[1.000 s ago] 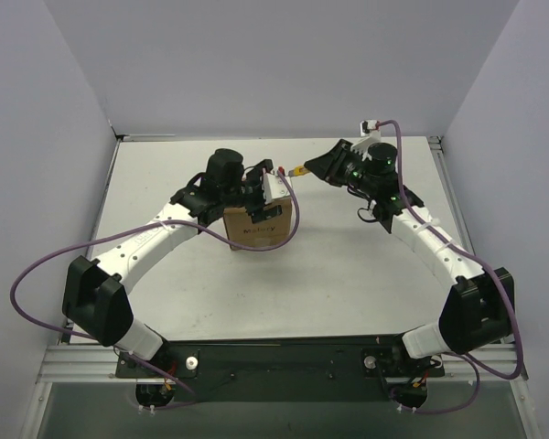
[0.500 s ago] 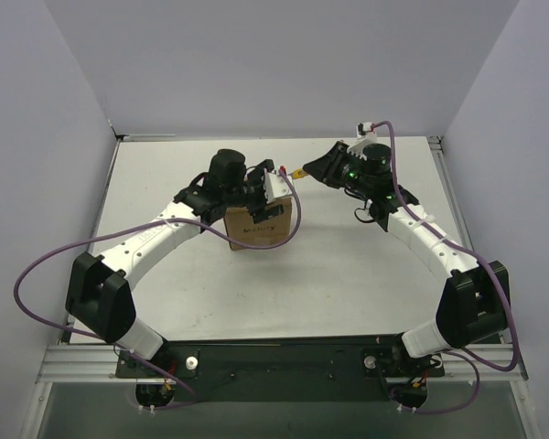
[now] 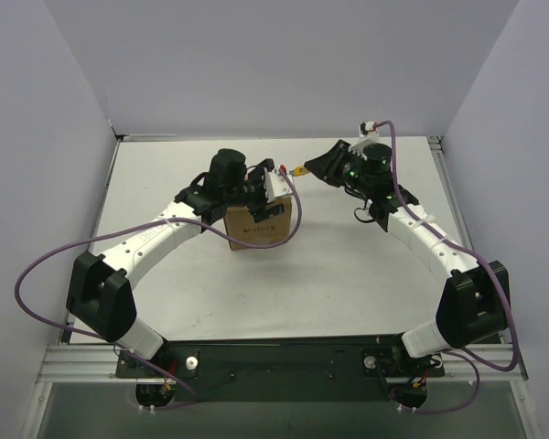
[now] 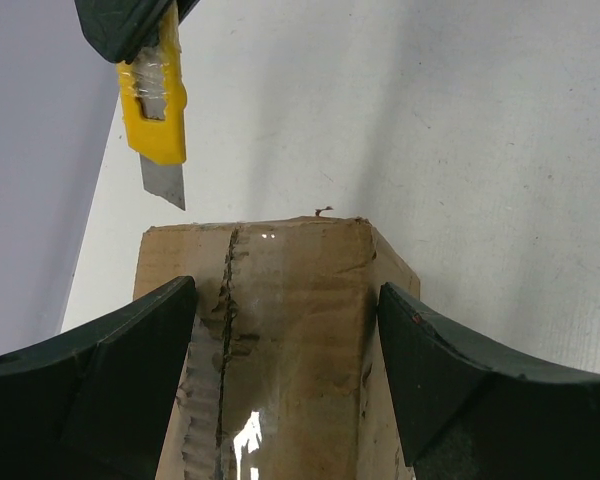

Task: Unpack the express box

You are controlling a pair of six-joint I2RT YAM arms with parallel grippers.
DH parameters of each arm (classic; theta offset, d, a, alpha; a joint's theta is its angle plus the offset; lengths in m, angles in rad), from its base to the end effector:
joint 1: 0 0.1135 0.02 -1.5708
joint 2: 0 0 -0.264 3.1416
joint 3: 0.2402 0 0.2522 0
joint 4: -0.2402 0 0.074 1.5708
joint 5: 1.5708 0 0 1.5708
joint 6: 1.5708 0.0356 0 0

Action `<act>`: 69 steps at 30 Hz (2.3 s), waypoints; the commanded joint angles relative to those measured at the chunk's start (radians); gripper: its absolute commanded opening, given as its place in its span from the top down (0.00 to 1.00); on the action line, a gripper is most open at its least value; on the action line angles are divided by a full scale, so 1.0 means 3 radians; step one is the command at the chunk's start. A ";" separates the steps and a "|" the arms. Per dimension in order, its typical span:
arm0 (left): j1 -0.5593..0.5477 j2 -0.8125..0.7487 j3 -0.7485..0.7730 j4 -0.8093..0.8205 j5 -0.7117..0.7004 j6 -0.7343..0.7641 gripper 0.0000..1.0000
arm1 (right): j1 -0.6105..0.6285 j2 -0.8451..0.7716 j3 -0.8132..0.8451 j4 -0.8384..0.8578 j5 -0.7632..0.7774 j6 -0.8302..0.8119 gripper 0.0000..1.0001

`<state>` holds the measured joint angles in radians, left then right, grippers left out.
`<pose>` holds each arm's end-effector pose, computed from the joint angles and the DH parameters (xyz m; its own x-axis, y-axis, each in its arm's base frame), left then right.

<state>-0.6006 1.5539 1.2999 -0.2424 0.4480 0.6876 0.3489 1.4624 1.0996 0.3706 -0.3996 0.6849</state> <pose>0.2891 -0.2167 0.3235 0.2191 0.5433 -0.8104 0.8858 0.2374 0.3987 0.3228 0.1322 0.3459 -0.4248 0.4656 -0.7764 -0.5317 0.5658 0.6302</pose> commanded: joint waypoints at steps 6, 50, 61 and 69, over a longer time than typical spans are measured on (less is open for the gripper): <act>-0.0013 0.0026 0.0049 0.0118 -0.0005 -0.0052 0.18 | 0.0034 -0.0058 0.0118 0.0329 -0.0059 0.0064 1.00; -0.0033 0.0051 -0.0079 0.0292 -0.0399 -0.0303 0.22 | -0.0186 0.0484 0.0671 0.0165 -0.0478 0.0212 1.00; -0.0038 0.0036 -0.0120 0.0261 -0.0379 -0.0323 0.23 | -0.0130 0.0530 0.0650 0.0339 -0.0570 0.0386 1.00; -0.0038 0.0061 -0.0109 0.0276 -0.0374 -0.0323 0.23 | -0.0074 0.0494 0.0604 0.0253 -0.0499 0.0274 1.00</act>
<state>-0.6136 1.5875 1.2812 -0.1299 0.3134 0.6132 0.3145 1.6344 1.2655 0.3859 -0.5465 0.7822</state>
